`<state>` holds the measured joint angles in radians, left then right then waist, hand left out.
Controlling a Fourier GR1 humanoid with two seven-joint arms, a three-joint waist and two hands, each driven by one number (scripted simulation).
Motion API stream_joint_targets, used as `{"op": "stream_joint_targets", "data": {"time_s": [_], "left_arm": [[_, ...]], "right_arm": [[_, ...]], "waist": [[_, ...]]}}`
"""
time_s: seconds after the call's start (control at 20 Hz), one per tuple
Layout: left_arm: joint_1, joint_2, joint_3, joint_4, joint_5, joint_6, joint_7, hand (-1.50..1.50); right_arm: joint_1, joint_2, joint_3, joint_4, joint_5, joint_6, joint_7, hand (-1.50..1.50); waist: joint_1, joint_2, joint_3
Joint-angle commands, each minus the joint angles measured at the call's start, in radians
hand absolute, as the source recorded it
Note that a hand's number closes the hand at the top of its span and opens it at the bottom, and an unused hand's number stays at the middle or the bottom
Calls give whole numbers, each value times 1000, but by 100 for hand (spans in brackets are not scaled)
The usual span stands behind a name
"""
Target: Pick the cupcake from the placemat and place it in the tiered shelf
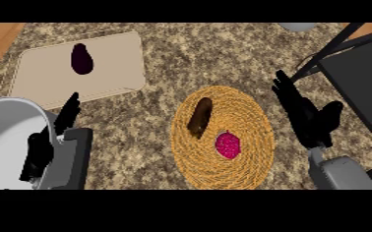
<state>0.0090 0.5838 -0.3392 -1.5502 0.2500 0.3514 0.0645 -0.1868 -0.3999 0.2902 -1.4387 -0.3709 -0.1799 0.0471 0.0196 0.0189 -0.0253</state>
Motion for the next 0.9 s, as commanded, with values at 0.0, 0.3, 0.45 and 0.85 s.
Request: {"op": "stream_joint_targets", "data": {"time_s": [0.0,0.3,0.45,0.85], "left_arm": [[56,-30,26,7,30,-16,-10,0],[119,-83,53,40,135,-81,23,0],[98,-105,67,70,188,-113,61,0],[142,-93,98,2,209,-110,103,0]], "right_arm": [[-38,-32,-25,-14,24,44,-9,150],[-96,-394,-69,46,300,83,-92,150],[-60,-268,-106,124,121,161,-127,150],[-73,-303,-32,37,94,390,-233,-150]], "waist": [[-12,-19,25],[-32,-8,6],[-30,-1,26],[-52,-10,25]]}}
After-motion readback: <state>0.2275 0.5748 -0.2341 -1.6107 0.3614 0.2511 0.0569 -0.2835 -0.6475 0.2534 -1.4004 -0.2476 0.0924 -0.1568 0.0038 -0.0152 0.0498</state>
